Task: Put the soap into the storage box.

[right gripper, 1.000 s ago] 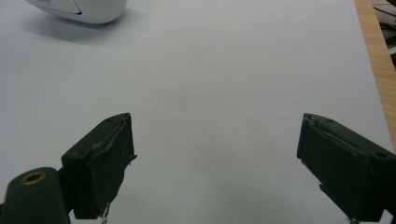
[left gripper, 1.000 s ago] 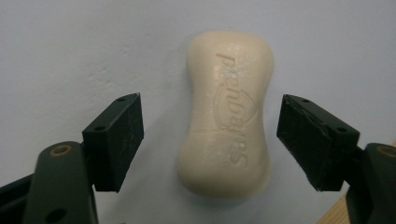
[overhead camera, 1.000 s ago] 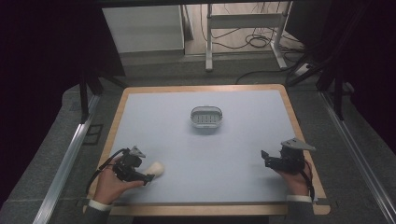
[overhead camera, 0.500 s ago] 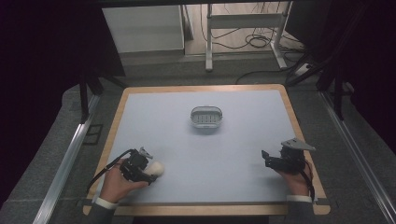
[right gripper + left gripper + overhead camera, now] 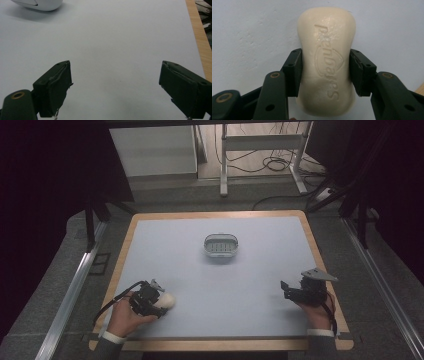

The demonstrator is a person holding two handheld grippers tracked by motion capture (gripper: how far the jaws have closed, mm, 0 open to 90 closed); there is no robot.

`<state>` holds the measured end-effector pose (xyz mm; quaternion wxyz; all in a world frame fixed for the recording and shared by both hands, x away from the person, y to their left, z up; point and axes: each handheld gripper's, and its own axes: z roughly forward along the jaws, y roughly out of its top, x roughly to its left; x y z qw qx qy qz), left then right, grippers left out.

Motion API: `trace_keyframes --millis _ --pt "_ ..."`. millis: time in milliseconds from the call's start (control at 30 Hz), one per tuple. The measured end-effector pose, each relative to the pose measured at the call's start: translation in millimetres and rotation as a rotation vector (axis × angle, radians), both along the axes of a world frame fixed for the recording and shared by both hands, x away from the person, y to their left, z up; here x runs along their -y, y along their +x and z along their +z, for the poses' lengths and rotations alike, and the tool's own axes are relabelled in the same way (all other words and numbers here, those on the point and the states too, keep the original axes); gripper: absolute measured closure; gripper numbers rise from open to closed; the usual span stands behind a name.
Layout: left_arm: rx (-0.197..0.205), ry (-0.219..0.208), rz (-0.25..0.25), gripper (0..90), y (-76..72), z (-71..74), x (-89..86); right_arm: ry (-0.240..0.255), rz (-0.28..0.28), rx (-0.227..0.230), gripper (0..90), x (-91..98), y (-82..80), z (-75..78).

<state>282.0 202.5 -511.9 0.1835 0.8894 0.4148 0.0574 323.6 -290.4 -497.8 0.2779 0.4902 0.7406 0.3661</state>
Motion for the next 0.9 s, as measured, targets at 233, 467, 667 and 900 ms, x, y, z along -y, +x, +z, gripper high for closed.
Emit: trace_keyframes --millis 233,467,667,900 --pt "-0.003 -0.020 -0.012 49.4 1.3 4.8 -5.1 0.000 -0.003 0.002 10.7 0.6 0.2 -0.2" --pt "0.025 -0.063 -0.001 49.4 4.1 17.1 -14.1 -0.002 -0.004 0.000 10.7 -0.1 0.6 -1.1" --pt "0.059 -0.092 0.014 49.4 8.3 22.7 -16.8 -0.001 -0.012 -0.007 10.7 0.7 0.9 -1.9" --pt "0.065 -0.107 0.028 49.4 15.4 27.0 -22.1 0.001 -0.015 -0.005 10.7 1.0 0.6 -1.2"
